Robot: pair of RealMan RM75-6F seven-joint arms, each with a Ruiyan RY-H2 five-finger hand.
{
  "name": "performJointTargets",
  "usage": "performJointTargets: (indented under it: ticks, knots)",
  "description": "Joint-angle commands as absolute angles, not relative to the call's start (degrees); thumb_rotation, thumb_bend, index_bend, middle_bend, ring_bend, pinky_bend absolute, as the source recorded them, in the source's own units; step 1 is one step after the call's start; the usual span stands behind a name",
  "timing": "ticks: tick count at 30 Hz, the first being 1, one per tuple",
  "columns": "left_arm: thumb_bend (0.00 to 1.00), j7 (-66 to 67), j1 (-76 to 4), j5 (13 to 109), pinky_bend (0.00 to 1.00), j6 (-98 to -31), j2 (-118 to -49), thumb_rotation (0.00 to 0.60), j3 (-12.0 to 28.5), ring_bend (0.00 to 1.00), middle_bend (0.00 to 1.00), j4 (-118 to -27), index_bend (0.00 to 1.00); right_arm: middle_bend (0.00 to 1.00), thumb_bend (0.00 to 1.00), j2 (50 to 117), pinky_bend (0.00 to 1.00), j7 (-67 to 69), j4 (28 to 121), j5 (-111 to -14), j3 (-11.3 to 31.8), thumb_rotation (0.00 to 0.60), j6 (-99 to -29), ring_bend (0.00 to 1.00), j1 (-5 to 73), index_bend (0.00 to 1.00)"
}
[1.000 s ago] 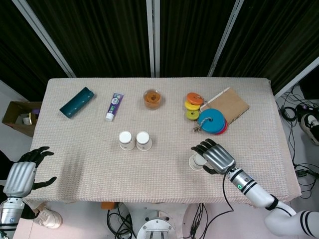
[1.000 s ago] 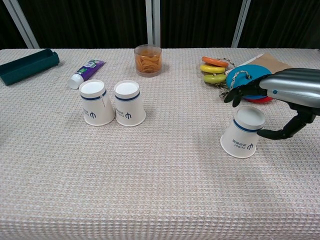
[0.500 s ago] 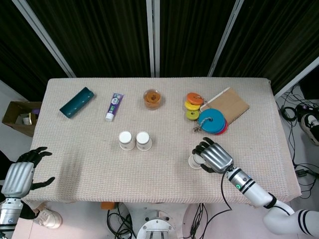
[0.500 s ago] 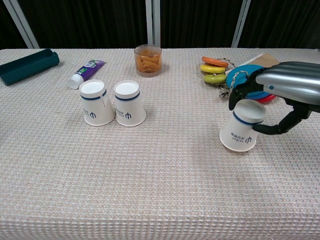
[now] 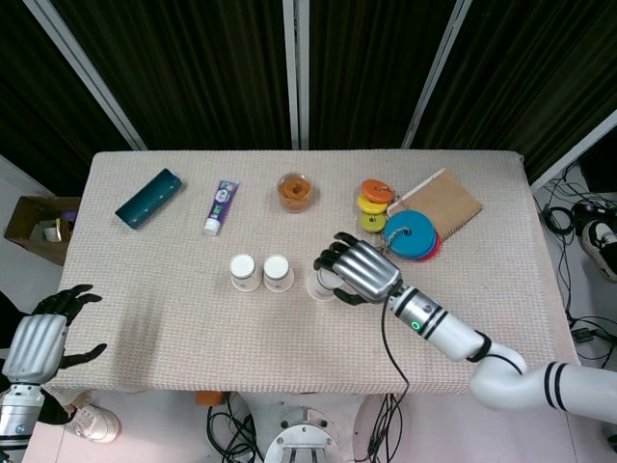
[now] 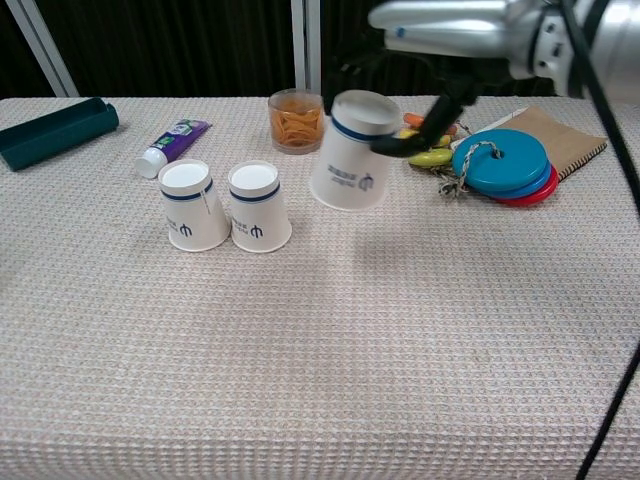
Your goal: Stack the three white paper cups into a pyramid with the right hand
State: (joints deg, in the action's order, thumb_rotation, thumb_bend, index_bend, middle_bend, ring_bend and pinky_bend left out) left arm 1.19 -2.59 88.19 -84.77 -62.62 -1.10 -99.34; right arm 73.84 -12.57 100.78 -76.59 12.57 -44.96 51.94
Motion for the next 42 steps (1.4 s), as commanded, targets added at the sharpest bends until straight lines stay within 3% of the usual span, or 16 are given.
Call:
performJointTargets:
  ticks: [1,5,13,42]
  knots:
    - [0.00,1.0,-2.6,88.2,0.24,-84.7,-62.7,0.600,-1.2,0.19,0.19,-99.2,0.29,0.45,0.36,79.5,0.21,-15.5,96.8,-67.1,18.4,0.600,-38.5,0.26,60.4,0.47]
    - [0.00,0.6,-2.4,88.0,0.24,-84.6,-62.6,0.600,-1.3,0.19,0.19,-98.8,0.29,0.44,0.36,83.7,0.21,-18.2,92.2,-60.4,20.0,0.600,-36.7,0.26,65.9,0.46]
    - [0.00,-0.2,-1.9,87.0,0.24,-84.6,-62.7,0.600,-1.4,0.19,0.19,-98.2,0.29,0.43,0.36,87.4,0.21,-23.1,87.3,-52.0,19.1,0.600,-37.1,0.26,72.3,0.44]
    - [0.00,-1.5,-1.1,86.7,0.24,-85.1,-63.3,0.600,-1.4,0.19,0.19,-97.2,0.29,0.39,0.36,88.6,0.21,-28.0,86.3,-41.3,14.1,0.600,-41.0,0.24,78.7,0.37]
